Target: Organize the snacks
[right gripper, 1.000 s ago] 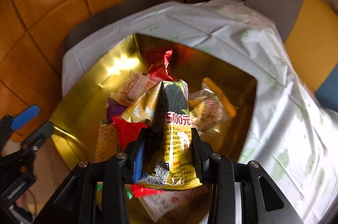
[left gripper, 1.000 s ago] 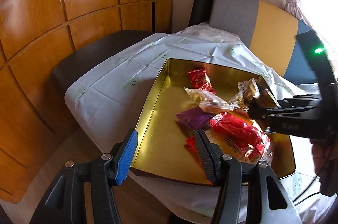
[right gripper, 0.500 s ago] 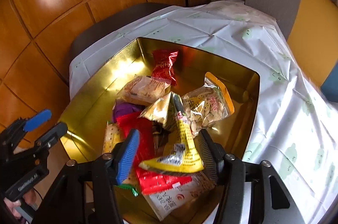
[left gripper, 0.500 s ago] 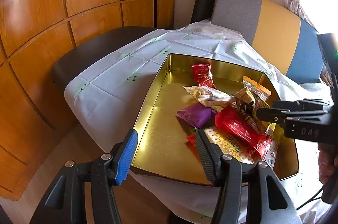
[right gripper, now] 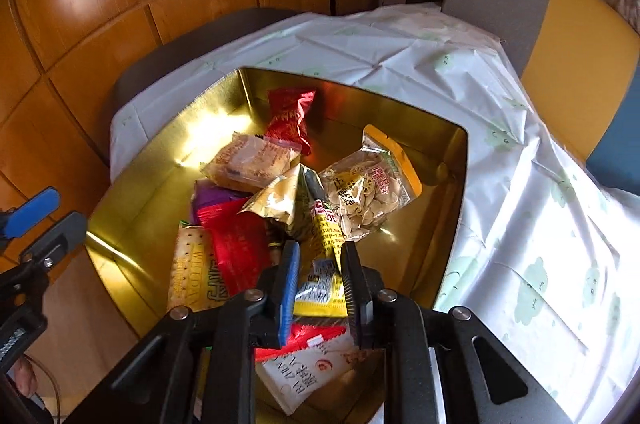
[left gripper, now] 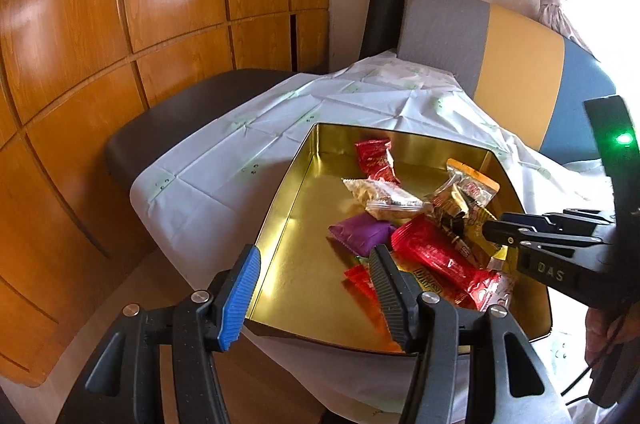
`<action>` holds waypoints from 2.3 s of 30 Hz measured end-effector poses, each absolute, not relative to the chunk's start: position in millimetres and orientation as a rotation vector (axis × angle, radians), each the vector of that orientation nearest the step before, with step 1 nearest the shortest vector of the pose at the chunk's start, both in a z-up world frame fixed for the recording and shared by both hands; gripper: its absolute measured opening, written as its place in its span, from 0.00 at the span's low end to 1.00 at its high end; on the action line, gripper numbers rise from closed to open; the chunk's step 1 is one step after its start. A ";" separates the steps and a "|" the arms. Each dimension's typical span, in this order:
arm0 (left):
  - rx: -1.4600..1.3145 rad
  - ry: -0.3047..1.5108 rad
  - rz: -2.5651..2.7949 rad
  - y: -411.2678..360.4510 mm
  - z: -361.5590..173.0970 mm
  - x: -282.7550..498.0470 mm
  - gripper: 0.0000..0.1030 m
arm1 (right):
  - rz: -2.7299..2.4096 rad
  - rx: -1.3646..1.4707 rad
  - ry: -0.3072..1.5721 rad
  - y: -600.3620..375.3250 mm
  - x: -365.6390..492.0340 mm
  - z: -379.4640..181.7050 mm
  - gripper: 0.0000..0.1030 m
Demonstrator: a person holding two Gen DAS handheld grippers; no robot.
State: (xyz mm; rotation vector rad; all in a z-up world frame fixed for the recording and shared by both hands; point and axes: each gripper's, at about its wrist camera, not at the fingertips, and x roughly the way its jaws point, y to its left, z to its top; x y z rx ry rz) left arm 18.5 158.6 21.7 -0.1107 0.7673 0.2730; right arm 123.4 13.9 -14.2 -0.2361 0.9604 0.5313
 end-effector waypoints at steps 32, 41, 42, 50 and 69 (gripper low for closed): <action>-0.008 0.651 0.253 101.0 39.1 -6.3 0.71 | 0.300 -0.072 0.780 -67.1 46.3 9.7 0.58; -0.006 0.647 0.263 102.9 39.3 -8.2 0.71 | 0.299 -0.068 0.778 -66.6 43.2 10.2 0.58; -0.006 0.646 0.266 103.5 39.1 -8.5 0.71 | 0.300 -0.068 0.778 -66.4 42.9 10.3 0.58; -0.005 0.643 0.270 104.2 39.1 -8.6 0.71 | 0.301 -0.071 0.769 -65.3 40.7 11.7 0.58; 0.001 0.635 0.270 104.4 41.9 -10.9 0.71 | 0.305 -0.077 0.769 -62.6 39.5 12.6 0.59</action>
